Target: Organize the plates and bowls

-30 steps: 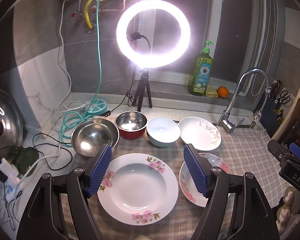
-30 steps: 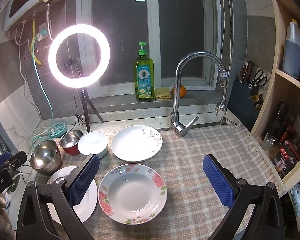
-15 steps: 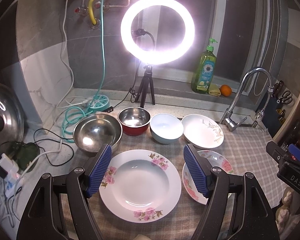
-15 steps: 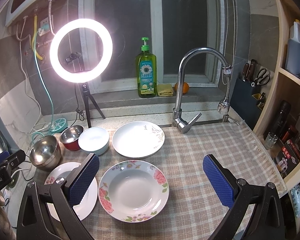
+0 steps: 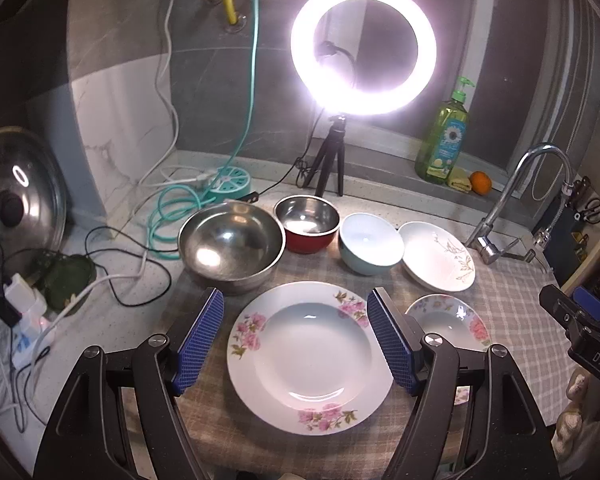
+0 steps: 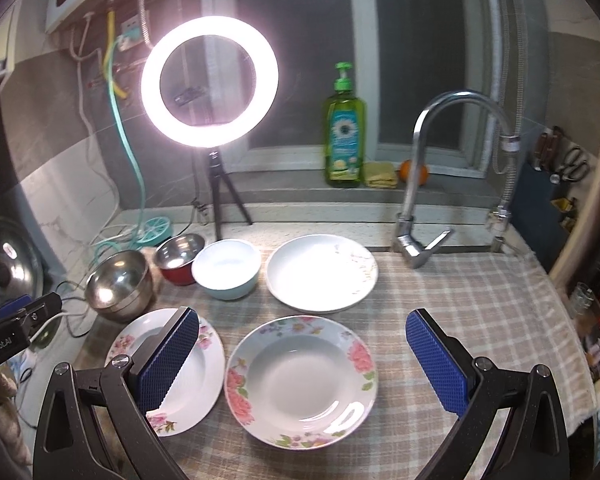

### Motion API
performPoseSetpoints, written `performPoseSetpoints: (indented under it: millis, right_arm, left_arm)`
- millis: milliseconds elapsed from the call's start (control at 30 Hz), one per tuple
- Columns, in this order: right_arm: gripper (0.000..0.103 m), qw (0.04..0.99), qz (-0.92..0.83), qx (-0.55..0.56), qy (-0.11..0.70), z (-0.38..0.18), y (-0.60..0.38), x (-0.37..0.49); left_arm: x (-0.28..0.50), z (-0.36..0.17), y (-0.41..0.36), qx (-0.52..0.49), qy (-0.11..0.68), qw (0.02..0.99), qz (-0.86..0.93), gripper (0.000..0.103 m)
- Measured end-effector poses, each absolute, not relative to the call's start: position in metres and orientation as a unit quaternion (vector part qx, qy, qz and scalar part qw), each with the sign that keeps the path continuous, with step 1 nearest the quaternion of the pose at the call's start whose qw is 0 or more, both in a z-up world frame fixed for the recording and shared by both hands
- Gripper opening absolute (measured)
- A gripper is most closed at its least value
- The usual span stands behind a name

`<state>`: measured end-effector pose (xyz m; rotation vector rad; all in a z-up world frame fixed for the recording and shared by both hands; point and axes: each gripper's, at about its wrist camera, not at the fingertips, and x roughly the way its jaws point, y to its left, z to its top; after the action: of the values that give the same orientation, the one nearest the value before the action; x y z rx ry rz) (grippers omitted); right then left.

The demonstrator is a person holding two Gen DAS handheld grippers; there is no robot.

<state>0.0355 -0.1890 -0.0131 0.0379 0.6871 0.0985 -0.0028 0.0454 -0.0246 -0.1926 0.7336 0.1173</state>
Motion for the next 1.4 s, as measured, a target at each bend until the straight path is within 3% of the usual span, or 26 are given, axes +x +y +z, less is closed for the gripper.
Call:
performPoseSetpoints:
  millis: [233,500,700,833,1200,1400]
  right_arm:
    - [0.099,0.927,0.097,0.02,0.361,-0.023,-0.176,0.062]
    - [0.077,0.895,0.162,0.019,0.415,-0.049,-0.157,0.099]
    - [0.064,0.86,0.2,0.033,0.467,-0.077,-0.145,0.13]
    - [0.058,0.834,0.229,0.043,0.501,-0.095,-0.136,0.151]
    - [0.019,0.766,0.272,0.081,0.577,-0.137,-0.11,0.186]
    - [0.017,0.747,0.271,0.076,0.603,-0.152,-0.1,0.194]
  left_arm:
    - [-0.008,-0.038,0.065,-0.116,0.374,0.917,0.082,0.074]
    - [-0.014,-0.062,0.088,-0.16,0.404,0.895,0.103,0.073]
    - [-0.019,-0.085,0.103,-0.193,0.43,0.875,0.111,0.065]
    - [-0.021,-0.104,0.112,-0.229,0.453,0.855,0.109,0.051]
    - [-0.018,-0.137,0.129,-0.301,0.484,0.817,0.085,0.024]
    - [-0.014,-0.148,0.133,-0.314,0.493,0.808,0.081,0.024]
